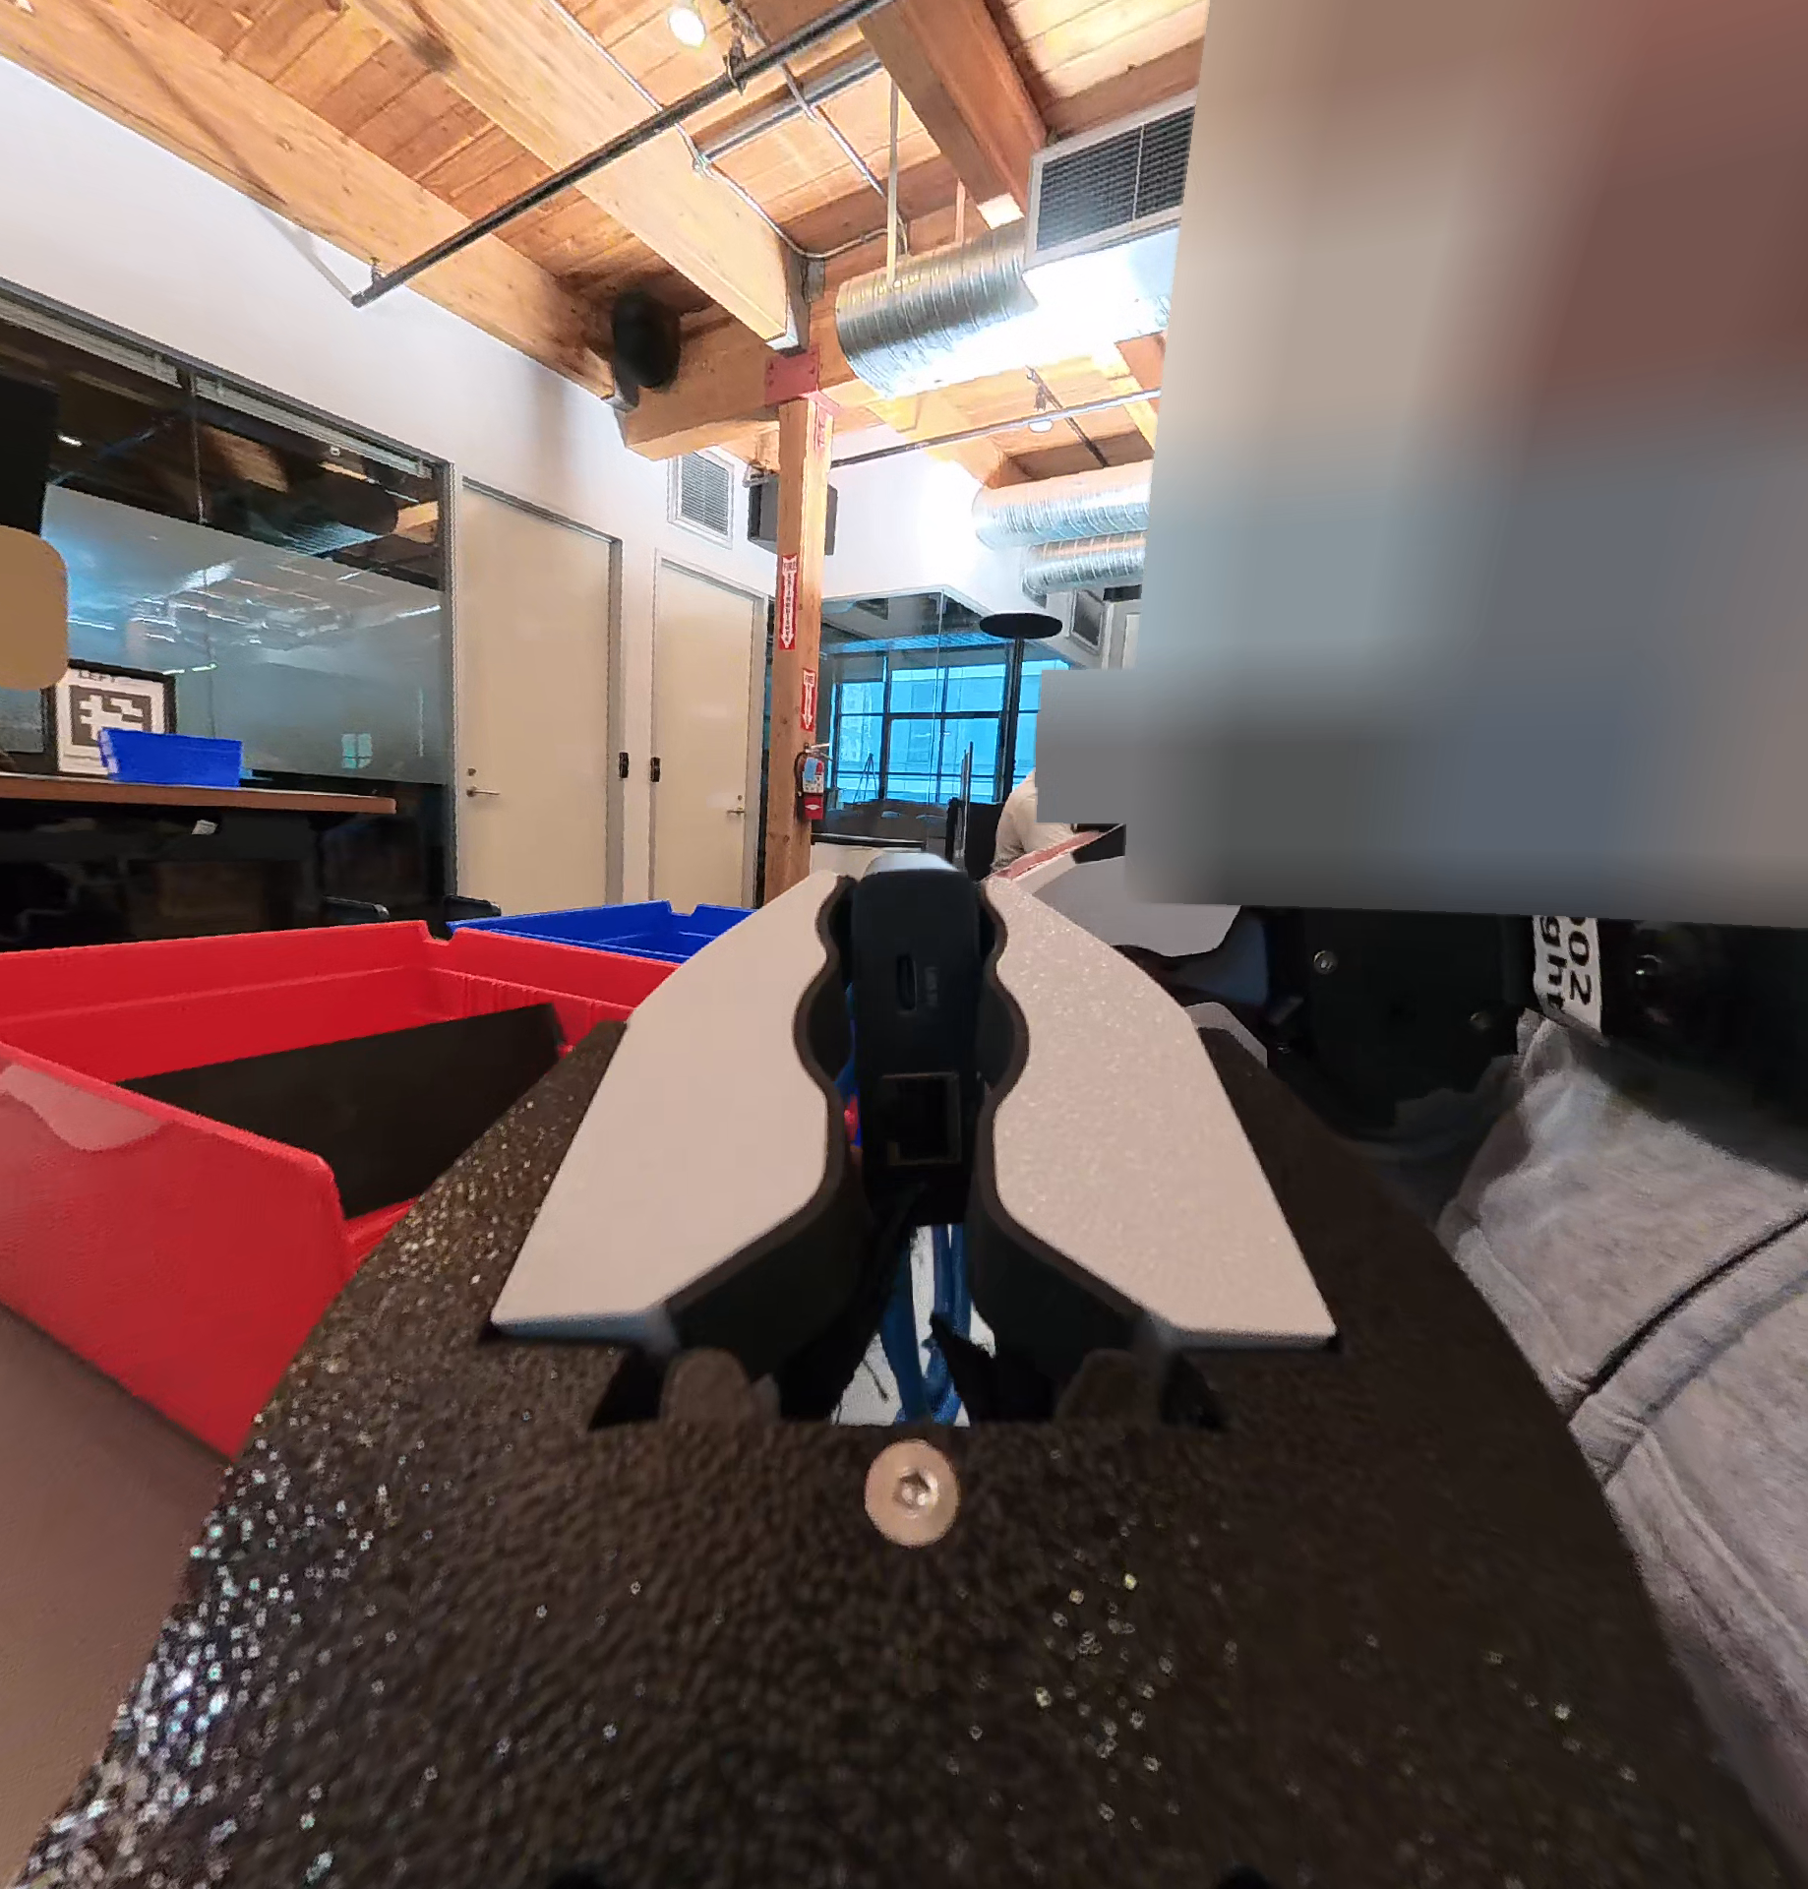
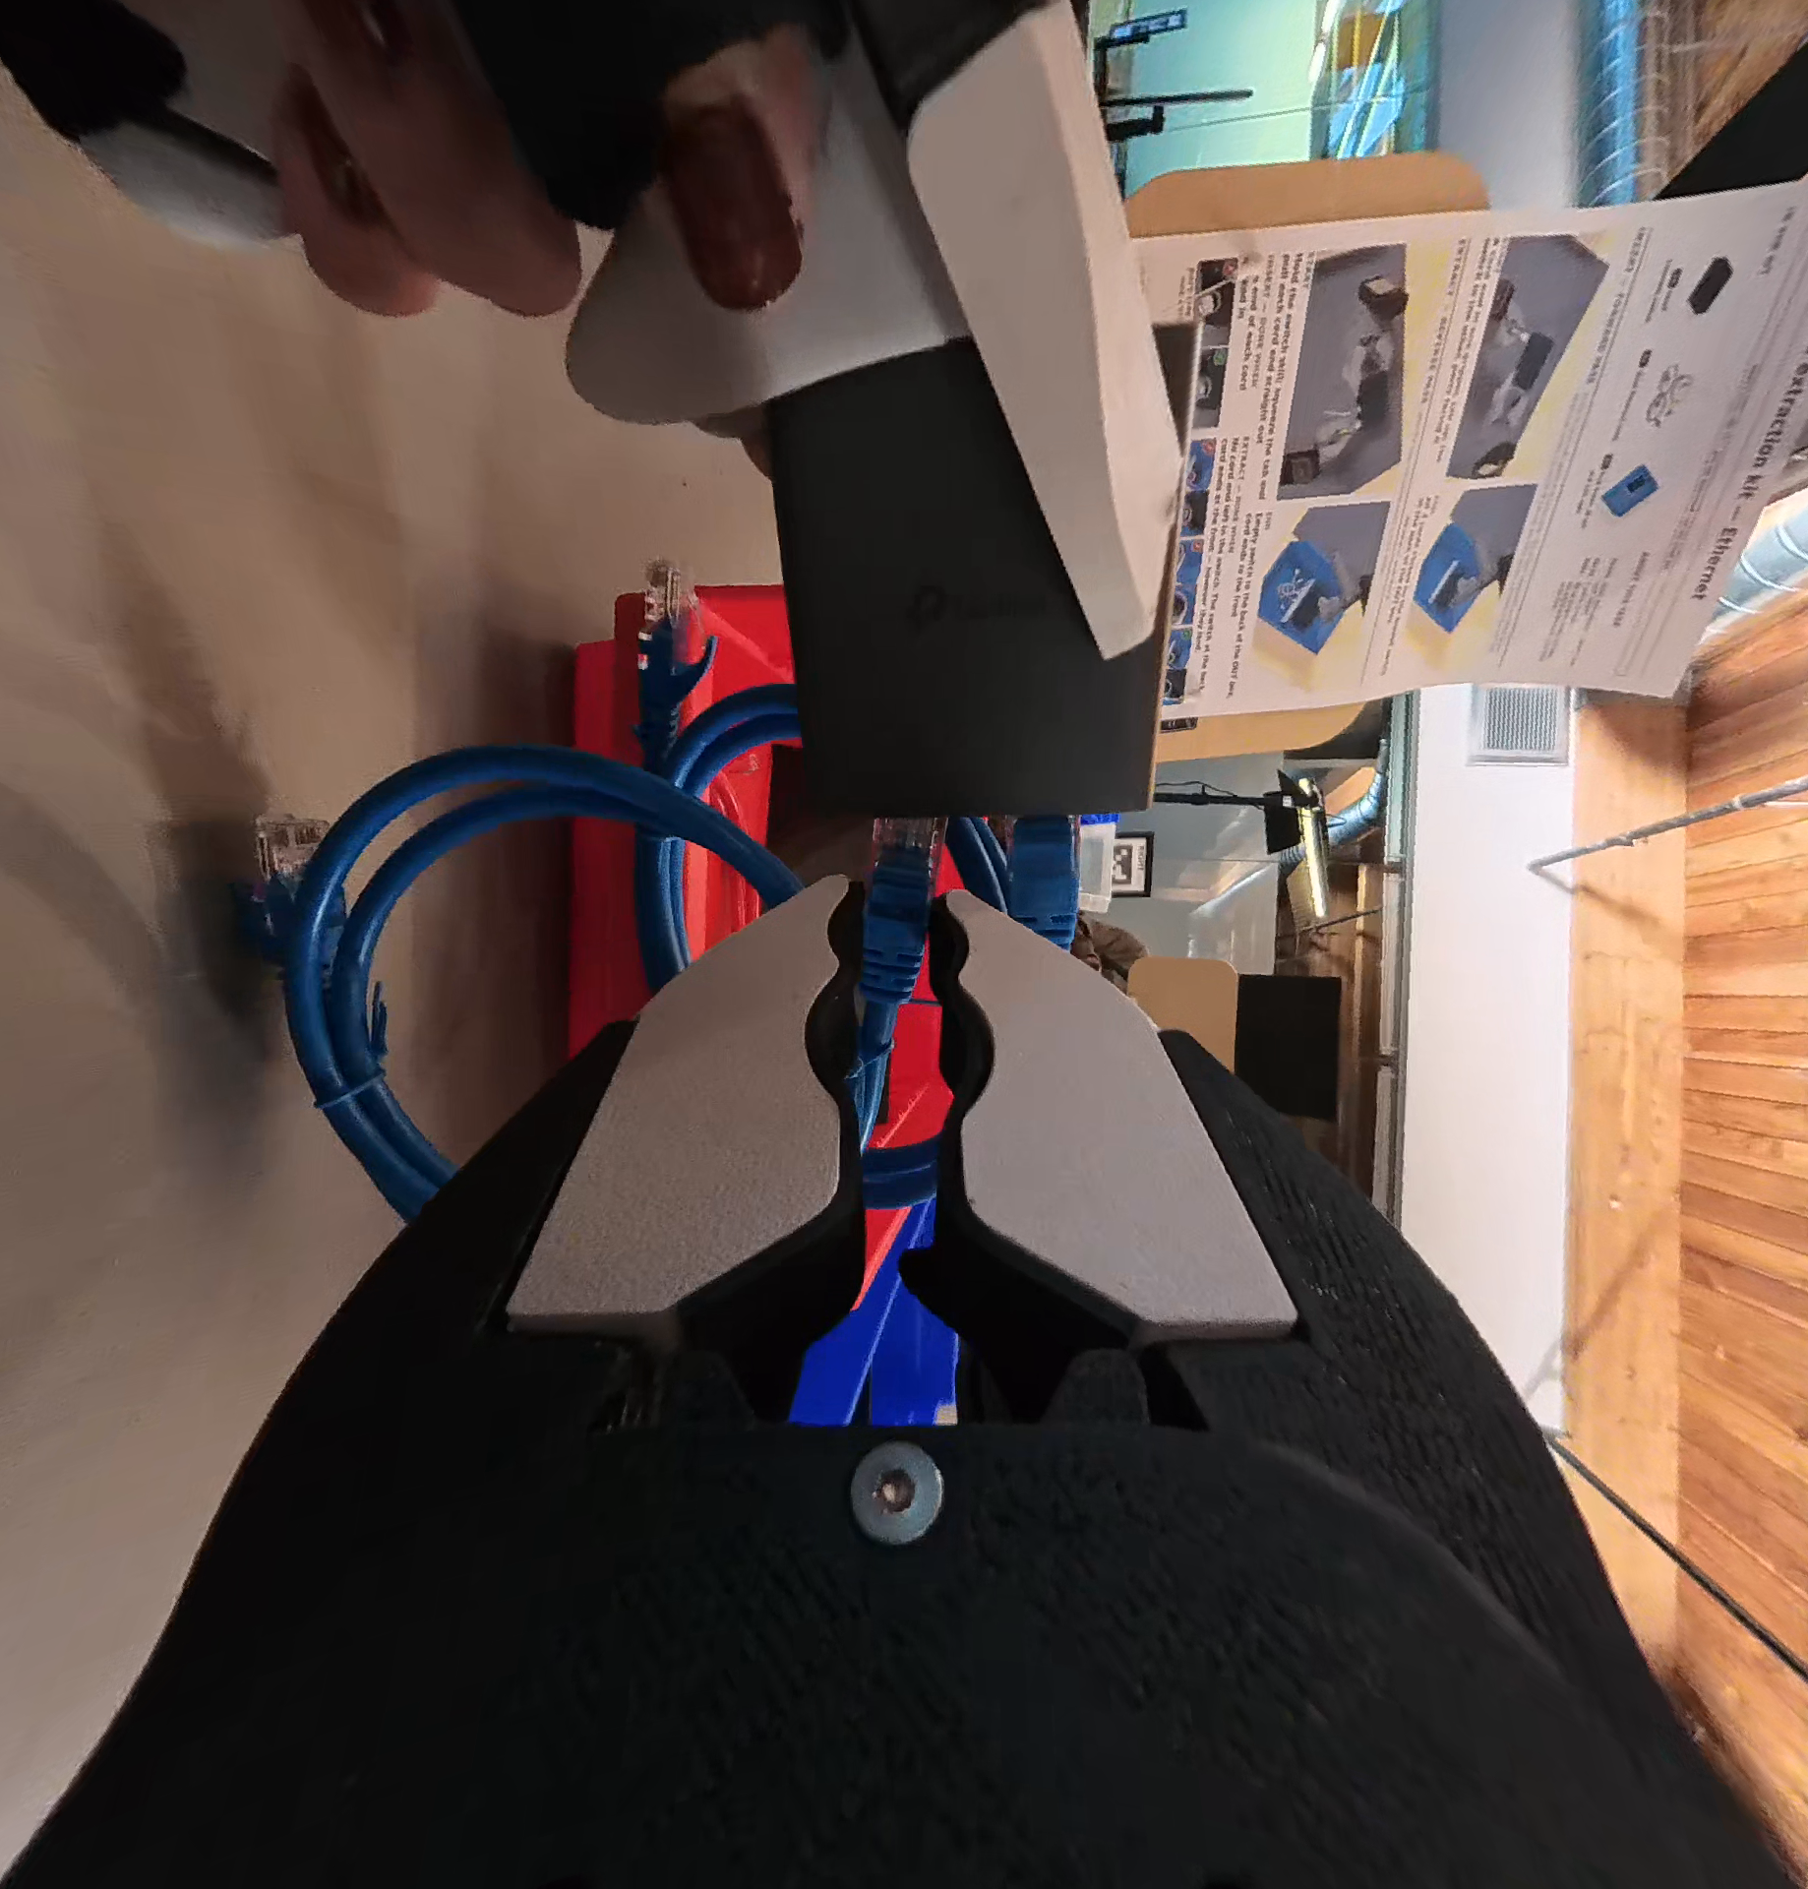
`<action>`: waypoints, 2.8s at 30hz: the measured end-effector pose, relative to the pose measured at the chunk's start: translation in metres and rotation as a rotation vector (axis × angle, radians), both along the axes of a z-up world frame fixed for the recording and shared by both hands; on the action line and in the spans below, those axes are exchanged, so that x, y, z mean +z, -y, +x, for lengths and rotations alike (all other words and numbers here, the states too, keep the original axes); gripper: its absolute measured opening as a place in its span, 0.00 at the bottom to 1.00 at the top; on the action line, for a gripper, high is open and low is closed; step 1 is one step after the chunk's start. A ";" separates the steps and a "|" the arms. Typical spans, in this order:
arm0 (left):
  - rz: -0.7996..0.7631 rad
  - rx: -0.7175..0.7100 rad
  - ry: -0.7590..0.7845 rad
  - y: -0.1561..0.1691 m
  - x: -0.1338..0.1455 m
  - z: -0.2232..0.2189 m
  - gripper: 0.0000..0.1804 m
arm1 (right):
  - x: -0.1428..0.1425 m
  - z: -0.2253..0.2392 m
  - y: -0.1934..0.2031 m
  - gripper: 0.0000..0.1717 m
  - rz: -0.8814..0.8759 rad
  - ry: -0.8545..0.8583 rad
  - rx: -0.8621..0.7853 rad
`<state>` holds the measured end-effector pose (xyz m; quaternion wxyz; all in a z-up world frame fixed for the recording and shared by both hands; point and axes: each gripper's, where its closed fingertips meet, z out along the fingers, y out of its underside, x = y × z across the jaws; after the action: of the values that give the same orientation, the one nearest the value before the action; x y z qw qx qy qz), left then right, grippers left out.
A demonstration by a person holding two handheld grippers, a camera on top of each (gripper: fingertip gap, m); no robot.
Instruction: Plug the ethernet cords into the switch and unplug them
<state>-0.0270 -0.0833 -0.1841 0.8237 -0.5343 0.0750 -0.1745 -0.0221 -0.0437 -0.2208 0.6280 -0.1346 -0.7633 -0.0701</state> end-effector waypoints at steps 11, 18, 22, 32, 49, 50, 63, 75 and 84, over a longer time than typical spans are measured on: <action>-0.022 0.027 -0.044 -0.002 -0.005 -0.001 0.11 | -0.004 -0.002 -0.001 0.06 0.070 -0.002 0.035; -0.020 0.012 -0.043 -0.002 -0.005 -0.001 0.11 | -0.005 0.000 -0.001 0.06 0.049 -0.034 0.094; -0.021 -0.009 -0.046 -0.001 -0.004 0.000 0.11 | -0.005 0.001 0.002 0.06 0.087 -0.051 0.143; -0.055 -0.034 -0.035 -0.005 -0.008 -0.001 0.11 | -0.008 0.001 0.002 0.06 0.048 -0.062 0.204; -0.106 -0.128 0.041 -0.016 -0.008 0.003 0.12 | -0.009 0.005 -0.002 0.05 -0.038 -0.131 0.299; -0.116 -0.120 0.049 -0.017 -0.010 0.002 0.12 | -0.011 0.004 -0.004 0.05 -0.072 -0.117 0.297; -0.152 -0.148 0.095 -0.026 -0.014 0.001 0.12 | -0.016 0.005 -0.008 0.05 -0.148 -0.103 0.253; -0.143 -0.157 0.107 -0.025 -0.010 0.003 0.11 | -0.012 0.007 -0.005 0.06 -0.070 -0.137 0.304; -0.161 -0.129 0.149 -0.031 -0.011 -0.007 0.12 | -0.015 -0.004 -0.014 0.06 -0.137 -0.095 0.221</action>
<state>-0.0341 -0.0519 -0.1952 0.7684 -0.5784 0.0334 -0.2717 -0.0260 -0.0300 -0.2361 0.6566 -0.0954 -0.7459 0.0584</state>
